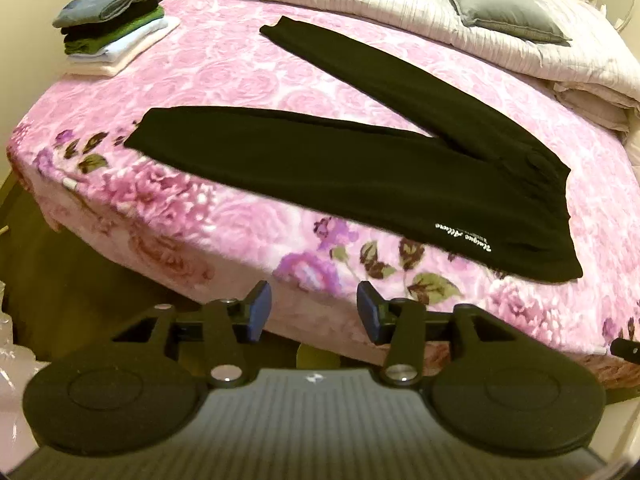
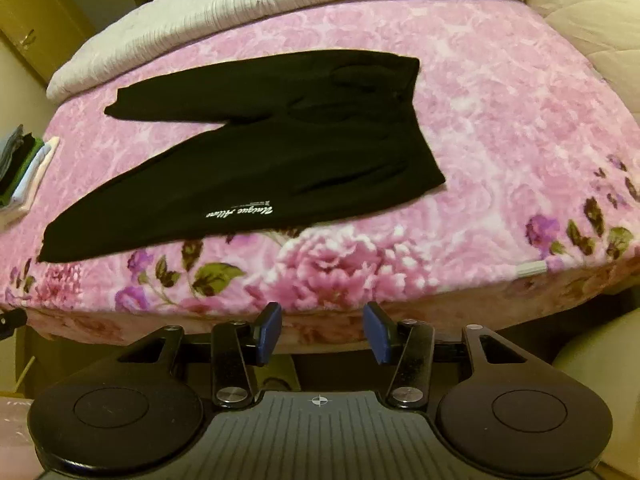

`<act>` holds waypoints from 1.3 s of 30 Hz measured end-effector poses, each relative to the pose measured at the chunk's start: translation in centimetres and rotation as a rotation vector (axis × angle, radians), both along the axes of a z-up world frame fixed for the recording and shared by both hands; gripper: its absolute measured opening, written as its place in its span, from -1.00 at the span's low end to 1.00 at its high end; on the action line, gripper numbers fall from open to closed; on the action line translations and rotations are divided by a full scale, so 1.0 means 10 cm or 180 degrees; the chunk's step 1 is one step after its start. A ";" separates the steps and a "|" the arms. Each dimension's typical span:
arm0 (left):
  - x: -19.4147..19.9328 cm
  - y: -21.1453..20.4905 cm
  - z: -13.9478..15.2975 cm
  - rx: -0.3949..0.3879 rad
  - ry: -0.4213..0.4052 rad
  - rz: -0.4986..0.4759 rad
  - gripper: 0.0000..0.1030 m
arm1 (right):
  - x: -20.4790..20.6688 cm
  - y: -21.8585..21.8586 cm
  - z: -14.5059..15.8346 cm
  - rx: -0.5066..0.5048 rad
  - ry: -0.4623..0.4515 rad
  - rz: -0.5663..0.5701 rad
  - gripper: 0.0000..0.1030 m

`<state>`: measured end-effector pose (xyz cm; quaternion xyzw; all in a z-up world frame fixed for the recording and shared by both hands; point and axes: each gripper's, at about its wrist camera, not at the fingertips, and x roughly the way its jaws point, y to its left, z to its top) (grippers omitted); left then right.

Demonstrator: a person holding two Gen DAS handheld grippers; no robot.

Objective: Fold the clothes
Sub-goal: 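Open both grippers and pull them back from the trousers, then move both grippers down toward one trouser leg of the black trousers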

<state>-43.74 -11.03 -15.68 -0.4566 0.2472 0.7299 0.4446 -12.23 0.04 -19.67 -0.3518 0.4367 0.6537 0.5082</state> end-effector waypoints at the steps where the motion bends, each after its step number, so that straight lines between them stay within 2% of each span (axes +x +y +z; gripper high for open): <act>1: 0.03 -0.03 0.03 0.0006 0.0002 -0.0014 -0.17 | 0.01 -0.02 0.03 0.0004 0.0003 -0.0004 -0.04; 8: 0.29 -0.11 0.26 0.0076 0.0105 -0.0243 -0.14 | 0.05 -0.15 0.21 0.0029 0.0058 0.0001 -0.03; 17: 0.48 -0.13 0.41 0.0161 0.0197 -0.0418 -0.10 | 0.06 -0.23 0.23 -0.0032 0.0065 -0.0028 -0.02; 29: 0.57 -0.07 0.33 0.0110 0.0215 -0.0463 -0.10 | 0.10 -0.23 0.15 -0.0107 0.0090 -0.0036 -0.01; 33: 0.56 0.06 0.28 0.0104 0.0205 -0.0497 -0.10 | 0.11 -0.14 0.12 -0.0114 0.0079 -0.0090 -0.01; 39: 0.39 0.29 0.18 0.0080 0.0151 -0.0494 -0.10 | -0.14 0.16 0.05 -0.0168 -0.0015 -0.0053 -0.01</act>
